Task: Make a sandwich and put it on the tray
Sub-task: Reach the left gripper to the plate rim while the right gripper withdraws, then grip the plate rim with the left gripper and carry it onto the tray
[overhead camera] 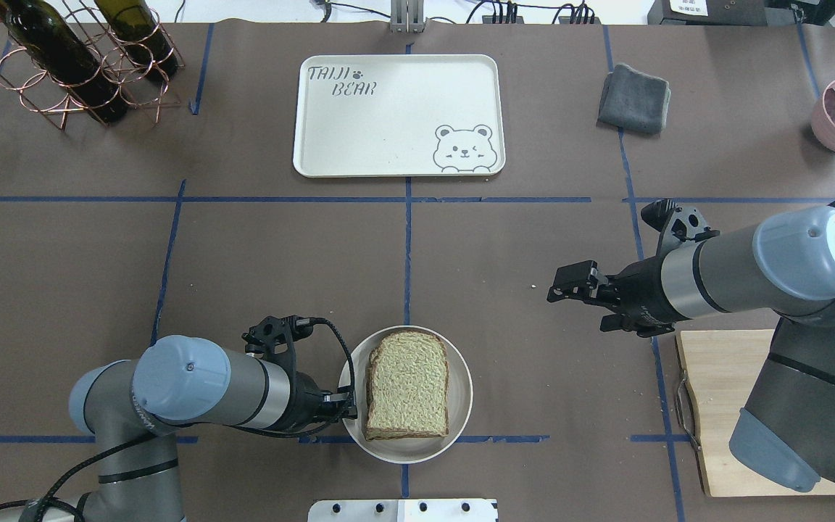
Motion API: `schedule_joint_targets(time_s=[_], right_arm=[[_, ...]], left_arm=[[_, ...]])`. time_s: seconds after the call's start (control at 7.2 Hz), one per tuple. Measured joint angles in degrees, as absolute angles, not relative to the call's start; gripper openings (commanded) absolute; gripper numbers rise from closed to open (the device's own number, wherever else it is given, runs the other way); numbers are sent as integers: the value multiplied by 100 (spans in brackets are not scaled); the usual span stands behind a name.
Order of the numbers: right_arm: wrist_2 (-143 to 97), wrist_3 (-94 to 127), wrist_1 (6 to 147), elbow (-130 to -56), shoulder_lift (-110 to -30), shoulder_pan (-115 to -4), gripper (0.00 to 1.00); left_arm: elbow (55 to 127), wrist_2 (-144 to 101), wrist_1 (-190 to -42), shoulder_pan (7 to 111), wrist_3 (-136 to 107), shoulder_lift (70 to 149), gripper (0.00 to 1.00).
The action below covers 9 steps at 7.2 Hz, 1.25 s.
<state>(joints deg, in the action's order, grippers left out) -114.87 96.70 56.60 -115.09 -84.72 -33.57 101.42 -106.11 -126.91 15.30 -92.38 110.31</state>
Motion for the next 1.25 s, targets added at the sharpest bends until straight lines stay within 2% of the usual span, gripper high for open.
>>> schedule_joint_targets(time_s=[0.14,0.28,0.83,1.25], right_arm=[[-11487,9674,5660,-11507,-8473,-3358,100],[-11487,9676,5660,-11505,-8473,-3358,100],[-11487,9675,5660,-11492,-8475,-3358,100],[-11531,9648,5522,-11553,-8744,-3423,100]], left_arm=[[10086,-10609,-12691,1521,-9238,11090,24],[10046,-10609,-12691,1517,-9237,11133,0],[10290,-10636,-12719,1553,-9380,11153,0],[10591,-10643,-12758,1852,-10715,11343,0]])
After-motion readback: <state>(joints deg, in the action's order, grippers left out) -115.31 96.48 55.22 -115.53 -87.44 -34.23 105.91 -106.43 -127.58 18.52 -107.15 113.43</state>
